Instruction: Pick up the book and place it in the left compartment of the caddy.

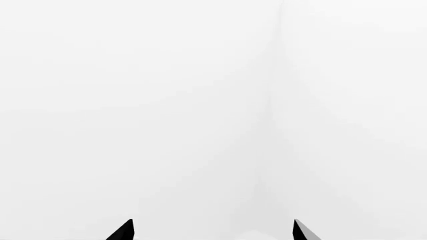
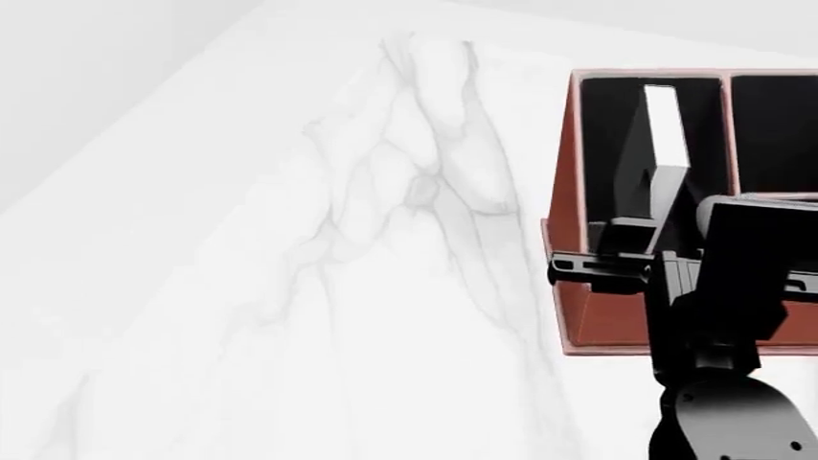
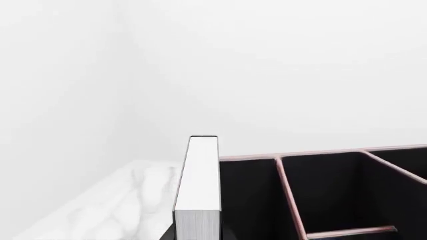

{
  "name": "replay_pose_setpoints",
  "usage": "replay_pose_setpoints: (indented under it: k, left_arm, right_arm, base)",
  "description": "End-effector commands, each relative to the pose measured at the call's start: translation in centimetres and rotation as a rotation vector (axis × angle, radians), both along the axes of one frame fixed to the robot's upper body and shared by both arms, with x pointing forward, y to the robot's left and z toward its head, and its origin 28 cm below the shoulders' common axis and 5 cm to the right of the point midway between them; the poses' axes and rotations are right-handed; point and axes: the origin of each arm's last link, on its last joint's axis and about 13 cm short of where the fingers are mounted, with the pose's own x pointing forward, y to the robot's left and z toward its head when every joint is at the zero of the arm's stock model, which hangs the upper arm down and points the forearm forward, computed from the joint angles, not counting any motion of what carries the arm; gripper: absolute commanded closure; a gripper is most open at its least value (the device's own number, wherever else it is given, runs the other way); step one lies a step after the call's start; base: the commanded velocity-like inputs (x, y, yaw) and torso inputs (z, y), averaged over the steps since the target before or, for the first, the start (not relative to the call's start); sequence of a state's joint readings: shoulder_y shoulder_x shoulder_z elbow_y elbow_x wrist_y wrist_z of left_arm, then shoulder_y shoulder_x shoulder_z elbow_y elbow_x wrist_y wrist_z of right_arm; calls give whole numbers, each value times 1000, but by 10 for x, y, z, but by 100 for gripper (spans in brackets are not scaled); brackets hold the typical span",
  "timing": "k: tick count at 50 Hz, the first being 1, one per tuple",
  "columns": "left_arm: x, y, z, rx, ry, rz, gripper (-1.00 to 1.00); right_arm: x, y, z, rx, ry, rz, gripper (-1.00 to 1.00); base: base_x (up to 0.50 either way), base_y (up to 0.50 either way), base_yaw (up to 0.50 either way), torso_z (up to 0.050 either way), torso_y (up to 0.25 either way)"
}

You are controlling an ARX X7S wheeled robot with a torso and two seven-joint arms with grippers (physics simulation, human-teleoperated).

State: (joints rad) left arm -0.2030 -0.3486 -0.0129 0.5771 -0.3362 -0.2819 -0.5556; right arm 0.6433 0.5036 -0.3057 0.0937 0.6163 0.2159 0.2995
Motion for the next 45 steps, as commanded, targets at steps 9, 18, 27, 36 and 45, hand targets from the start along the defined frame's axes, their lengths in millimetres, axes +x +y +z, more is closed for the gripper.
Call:
replay_pose_setpoints:
  k: [9,18,27,36,45]
  left_arm:
    - [-10,0,1,-7,-4,-48,-100]
    - [-9,0,1,-3,-6,-42,-100]
    - [-9,-1,2,3,-14,-36,-100]
    - [-9,-1,2,-2,-9,-39,-100]
    - [-10,-1,2,-6,-9,-43,-100]
  right_arm:
    - [9,-6,10,-38,-60,-23,100]
    - [34,-5,9,-68,-12,10,100]
    - [44,-4,10,-68,1,24,100]
    - [43,-4,11,-58,-8,23,100]
    - [43,-6,12,-49,-18,12,100]
  base:
    - [0,0,0,0,0]
    - [0,0,0,0,2]
    - [0,0,0,0,-107]
    - [0,0,0,0,-98]
    - [0,0,0,0,0]
